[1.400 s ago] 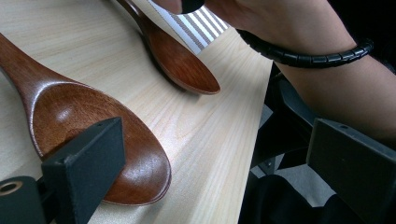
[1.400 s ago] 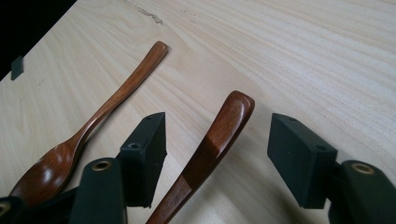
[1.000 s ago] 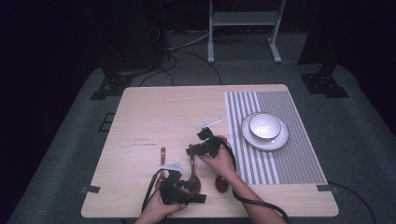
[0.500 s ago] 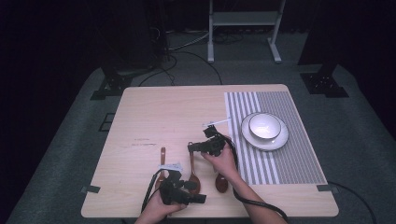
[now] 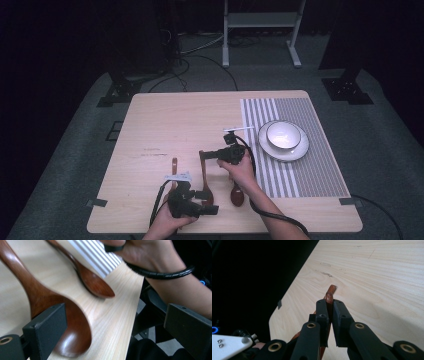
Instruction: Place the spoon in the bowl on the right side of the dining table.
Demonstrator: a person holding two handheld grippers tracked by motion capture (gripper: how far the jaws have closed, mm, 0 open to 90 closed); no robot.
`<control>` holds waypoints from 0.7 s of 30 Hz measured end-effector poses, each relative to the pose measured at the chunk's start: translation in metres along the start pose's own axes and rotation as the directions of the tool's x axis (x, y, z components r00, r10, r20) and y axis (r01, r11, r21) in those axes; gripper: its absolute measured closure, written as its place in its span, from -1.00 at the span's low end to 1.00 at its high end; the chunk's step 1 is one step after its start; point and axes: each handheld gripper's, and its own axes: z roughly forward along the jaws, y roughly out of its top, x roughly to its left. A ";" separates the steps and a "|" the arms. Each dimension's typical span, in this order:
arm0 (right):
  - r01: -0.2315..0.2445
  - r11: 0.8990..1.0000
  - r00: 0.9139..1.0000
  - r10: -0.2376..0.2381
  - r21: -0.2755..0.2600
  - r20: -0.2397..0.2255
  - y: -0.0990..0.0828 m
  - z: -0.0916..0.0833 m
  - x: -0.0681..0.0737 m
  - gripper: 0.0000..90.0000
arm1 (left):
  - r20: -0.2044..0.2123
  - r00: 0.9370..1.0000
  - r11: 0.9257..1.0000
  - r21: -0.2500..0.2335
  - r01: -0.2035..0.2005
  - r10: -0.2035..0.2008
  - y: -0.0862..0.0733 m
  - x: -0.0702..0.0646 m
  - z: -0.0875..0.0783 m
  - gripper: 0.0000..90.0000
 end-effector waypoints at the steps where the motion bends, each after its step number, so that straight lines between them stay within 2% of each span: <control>1: -0.003 1.000 1.000 0.003 -0.005 -0.005 0.000 -0.002 -0.001 0.85 | -0.001 1.000 1.000 -0.002 -0.003 0.003 0.000 0.000 -0.001 -0.93; 5: -0.008 1.000 1.000 0.007 -0.017 -0.020 0.001 -0.007 -0.005 0.85 | -0.007 1.000 1.000 -0.022 0.005 -0.005 0.001 0.001 -0.006 -0.93; 11: -0.020 0.998 0.999 0.018 -0.064 -0.039 0.002 -0.029 -0.013 0.86 | -0.013 1.000 0.999 -0.043 -0.001 0.000 0.003 0.001 -0.012 -0.93; 16: -0.023 0.995 0.999 0.019 -0.097 -0.032 0.003 -0.045 -0.016 0.86 | -0.019 1.000 0.999 -0.050 0.002 -0.003 0.003 0.002 -0.014 -0.93; 18: -0.027 0.992 0.999 0.024 -0.126 -0.023 0.005 -0.060 -0.016 0.86 | -0.019 1.000 0.999 -0.051 0.006 -0.007 0.003 0.002 -0.014 -0.93; 21: -0.035 0.987 0.999 0.034 -0.155 -0.010 0.007 -0.073 -0.018 0.86 | -0.019 1.000 0.999 -0.048 0.008 -0.009 0.002 0.003 -0.013 -0.93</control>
